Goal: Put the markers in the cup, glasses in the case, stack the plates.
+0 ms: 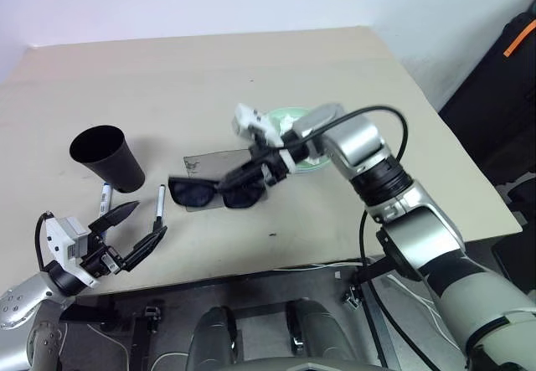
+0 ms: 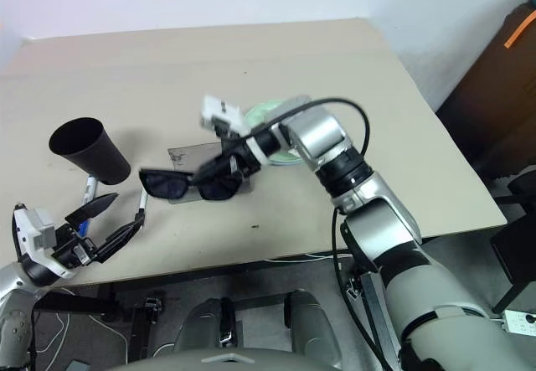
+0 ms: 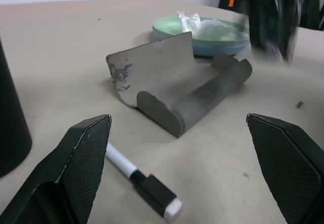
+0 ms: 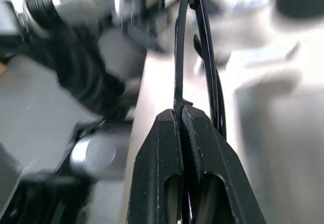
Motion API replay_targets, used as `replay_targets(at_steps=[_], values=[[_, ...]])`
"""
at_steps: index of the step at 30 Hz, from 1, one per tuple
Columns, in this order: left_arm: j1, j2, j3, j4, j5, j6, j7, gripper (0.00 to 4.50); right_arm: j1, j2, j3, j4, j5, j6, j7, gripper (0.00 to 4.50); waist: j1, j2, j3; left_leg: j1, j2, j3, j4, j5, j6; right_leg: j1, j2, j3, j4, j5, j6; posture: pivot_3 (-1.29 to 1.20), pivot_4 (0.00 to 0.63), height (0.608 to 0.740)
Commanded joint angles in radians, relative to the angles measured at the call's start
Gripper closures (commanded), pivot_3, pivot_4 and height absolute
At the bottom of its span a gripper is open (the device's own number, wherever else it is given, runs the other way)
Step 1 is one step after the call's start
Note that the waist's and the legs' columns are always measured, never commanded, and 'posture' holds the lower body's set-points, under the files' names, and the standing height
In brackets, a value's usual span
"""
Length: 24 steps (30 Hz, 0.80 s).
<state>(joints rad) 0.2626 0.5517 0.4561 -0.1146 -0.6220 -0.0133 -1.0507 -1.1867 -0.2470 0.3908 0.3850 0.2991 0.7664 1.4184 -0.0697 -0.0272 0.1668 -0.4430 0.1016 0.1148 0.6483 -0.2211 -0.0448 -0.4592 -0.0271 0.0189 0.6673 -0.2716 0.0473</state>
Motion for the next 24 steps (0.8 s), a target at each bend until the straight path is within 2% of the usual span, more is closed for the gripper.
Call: replay_targets(at_steps=[1,5,11,17,24], values=[[-0.004,0.017,0.032,0.010,-0.010,-0.018,-0.009,0.00,-0.081,0.029,-0.066,0.132,-0.022,-0.148,-0.041,4.48,0.000,0.000,0.000,0.000,0.000,0.000,0.000,0.000,0.000,0.000,0.000,0.000,0.000,0.000,0.000,0.00,0.150,0.726],[-0.015,0.019,0.024,0.012,-0.007,-0.017,-0.004,0.00,-0.145,0.072,-0.079,0.375,-0.113,-0.393,-0.132,4.48,0.000,0.000,0.000,0.000,0.000,0.000,0.000,0.000,0.000,0.000,0.000,0.000,0.000,0.000,0.000,0.00,0.150,0.726],[-0.024,0.019,0.017,0.007,0.002,-0.018,0.006,0.00,-0.166,0.129,-0.032,0.607,-0.242,-0.579,-0.148,4.48,0.001,0.000,0.000,-0.001,0.000,0.001,0.000,0.000,0.000,0.000,-0.001,0.000,-0.001,0.001,0.002,0.00,0.150,0.726],[-0.015,0.021,0.022,-0.002,0.005,-0.019,0.011,0.00,-0.153,0.153,-0.021,0.669,-0.303,-0.628,-0.088,4.48,0.000,0.000,0.000,-0.001,0.000,0.001,0.000,0.000,0.000,0.000,0.000,0.000,0.000,0.001,0.003,0.00,0.150,0.726],[-0.005,0.023,0.024,-0.004,0.008,-0.026,0.012,0.00,-0.127,0.170,-0.018,0.650,-0.333,-0.609,0.004,4.48,0.000,0.000,0.000,-0.001,0.000,0.001,0.000,0.000,0.000,0.000,-0.001,0.000,0.000,0.001,0.003,0.00,0.150,0.726]])
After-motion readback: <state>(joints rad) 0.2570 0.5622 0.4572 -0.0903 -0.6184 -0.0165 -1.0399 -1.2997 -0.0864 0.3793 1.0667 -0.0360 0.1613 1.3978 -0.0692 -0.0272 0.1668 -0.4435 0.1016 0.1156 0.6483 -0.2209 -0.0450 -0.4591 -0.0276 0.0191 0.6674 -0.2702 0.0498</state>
